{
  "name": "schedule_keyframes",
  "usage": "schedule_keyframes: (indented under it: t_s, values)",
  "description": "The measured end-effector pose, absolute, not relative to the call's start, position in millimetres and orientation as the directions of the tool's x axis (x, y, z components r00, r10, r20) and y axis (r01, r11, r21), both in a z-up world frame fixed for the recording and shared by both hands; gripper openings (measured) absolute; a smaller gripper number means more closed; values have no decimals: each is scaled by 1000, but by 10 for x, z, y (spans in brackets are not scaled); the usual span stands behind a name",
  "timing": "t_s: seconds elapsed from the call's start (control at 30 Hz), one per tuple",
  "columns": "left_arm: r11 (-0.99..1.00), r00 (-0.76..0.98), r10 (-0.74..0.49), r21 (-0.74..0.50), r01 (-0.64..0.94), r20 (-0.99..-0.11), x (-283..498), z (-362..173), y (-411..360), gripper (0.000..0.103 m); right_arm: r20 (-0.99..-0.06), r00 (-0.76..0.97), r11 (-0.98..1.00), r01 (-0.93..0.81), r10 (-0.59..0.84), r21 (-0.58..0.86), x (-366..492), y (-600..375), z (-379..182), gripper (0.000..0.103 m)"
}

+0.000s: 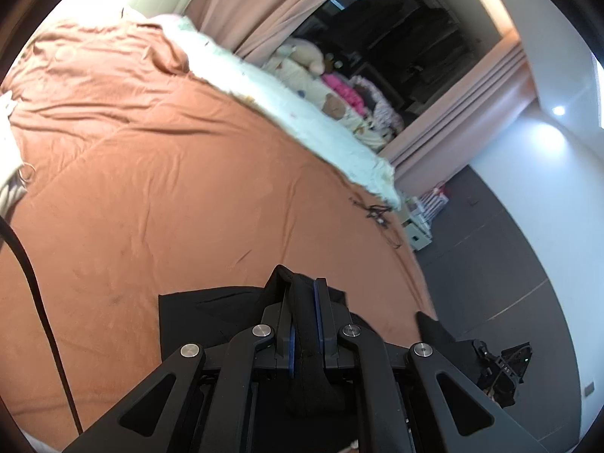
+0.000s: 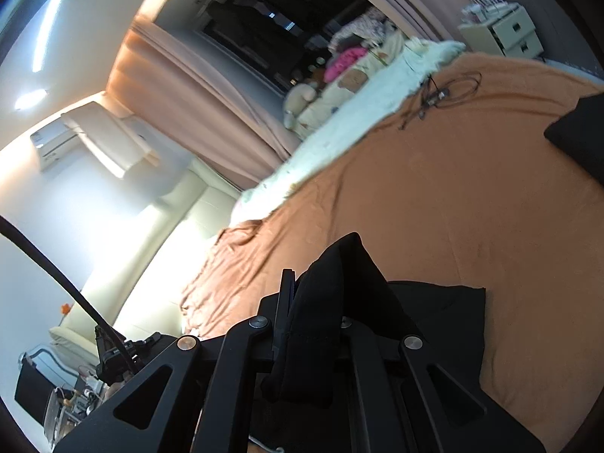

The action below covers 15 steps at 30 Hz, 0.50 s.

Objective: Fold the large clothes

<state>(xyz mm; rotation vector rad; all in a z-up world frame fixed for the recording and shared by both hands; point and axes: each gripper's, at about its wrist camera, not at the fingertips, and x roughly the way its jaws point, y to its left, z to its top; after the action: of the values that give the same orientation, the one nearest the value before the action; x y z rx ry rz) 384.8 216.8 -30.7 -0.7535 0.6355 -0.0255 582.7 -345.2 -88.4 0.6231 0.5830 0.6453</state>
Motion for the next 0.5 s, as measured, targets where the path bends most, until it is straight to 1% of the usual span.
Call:
schedule_keyframes:
  t_s: [0.2, 0.33, 0.5]
  values:
    - [733, 762, -226, -621, -277, -607, 4337, -759, 2295, 8, -370, 632, 654, -297, 681, 696, 6289, -3266, -1111, 2]
    - [727, 728, -211, -603, -329, -652, 4595, -1067, 2386, 8, -445, 603, 676, -224, 662, 702, 6619, -3109, -1255, 3]
    - [701, 684, -205, -593, -397, -700, 4854, -1446, 2496, 9, -502, 579, 696, -166, 642, 698, 6968, -2922, -1263, 4]
